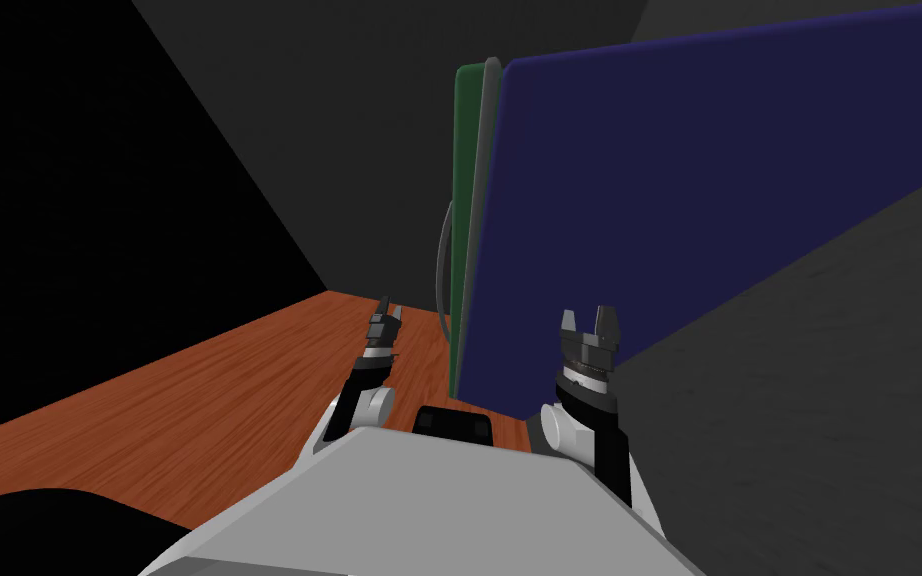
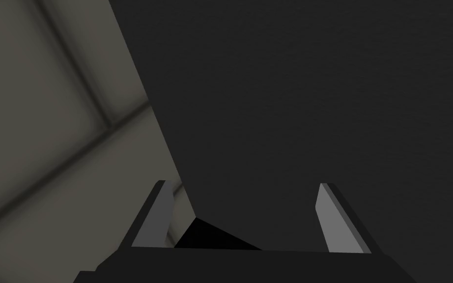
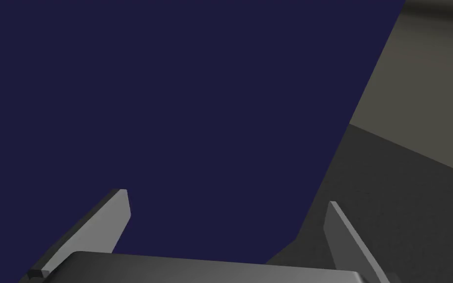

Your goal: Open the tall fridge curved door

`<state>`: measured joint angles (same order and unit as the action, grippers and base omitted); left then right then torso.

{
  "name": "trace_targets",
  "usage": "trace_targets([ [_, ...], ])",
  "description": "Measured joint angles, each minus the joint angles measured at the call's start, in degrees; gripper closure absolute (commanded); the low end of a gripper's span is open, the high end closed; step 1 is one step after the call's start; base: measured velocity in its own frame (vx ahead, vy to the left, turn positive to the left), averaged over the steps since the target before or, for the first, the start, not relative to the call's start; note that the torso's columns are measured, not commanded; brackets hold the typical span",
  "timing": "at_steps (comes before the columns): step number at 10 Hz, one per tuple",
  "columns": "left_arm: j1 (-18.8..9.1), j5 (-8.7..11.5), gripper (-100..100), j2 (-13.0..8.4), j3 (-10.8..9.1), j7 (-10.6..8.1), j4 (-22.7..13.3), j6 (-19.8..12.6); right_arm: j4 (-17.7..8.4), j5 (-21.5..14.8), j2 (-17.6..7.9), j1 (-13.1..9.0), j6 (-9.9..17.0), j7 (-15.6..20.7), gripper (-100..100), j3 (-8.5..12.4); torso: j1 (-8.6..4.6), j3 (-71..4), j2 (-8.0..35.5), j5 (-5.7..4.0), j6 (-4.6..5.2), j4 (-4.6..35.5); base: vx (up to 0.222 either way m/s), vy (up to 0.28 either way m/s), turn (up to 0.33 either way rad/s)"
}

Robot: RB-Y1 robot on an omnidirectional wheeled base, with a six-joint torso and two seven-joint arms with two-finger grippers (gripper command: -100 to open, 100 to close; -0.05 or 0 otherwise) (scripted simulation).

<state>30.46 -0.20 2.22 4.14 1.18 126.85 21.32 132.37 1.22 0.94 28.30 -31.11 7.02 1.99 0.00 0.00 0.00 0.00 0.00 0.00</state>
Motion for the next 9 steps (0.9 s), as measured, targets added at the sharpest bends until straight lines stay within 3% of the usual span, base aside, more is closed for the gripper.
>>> trace_targets([
  [2,0.0,0.0,0,0.0,0.0,0.0,0.0,0.0,0.0,0.0,0.0,0.0,0.0,0.0,0,0.0,0.0,-12.0,5.97,0.0,0.0,6.0,0.0,0.0,0.0],
  [9,0.0,0.0,0,0.0,0.0,0.0,0.02,0.01,0.02,0.0,0.0,0.0,-0.01,0.0,0,0.0,0.0,-70.73,35.39,0.0,0.0,35.37,0.0,0.0,0.0],
])
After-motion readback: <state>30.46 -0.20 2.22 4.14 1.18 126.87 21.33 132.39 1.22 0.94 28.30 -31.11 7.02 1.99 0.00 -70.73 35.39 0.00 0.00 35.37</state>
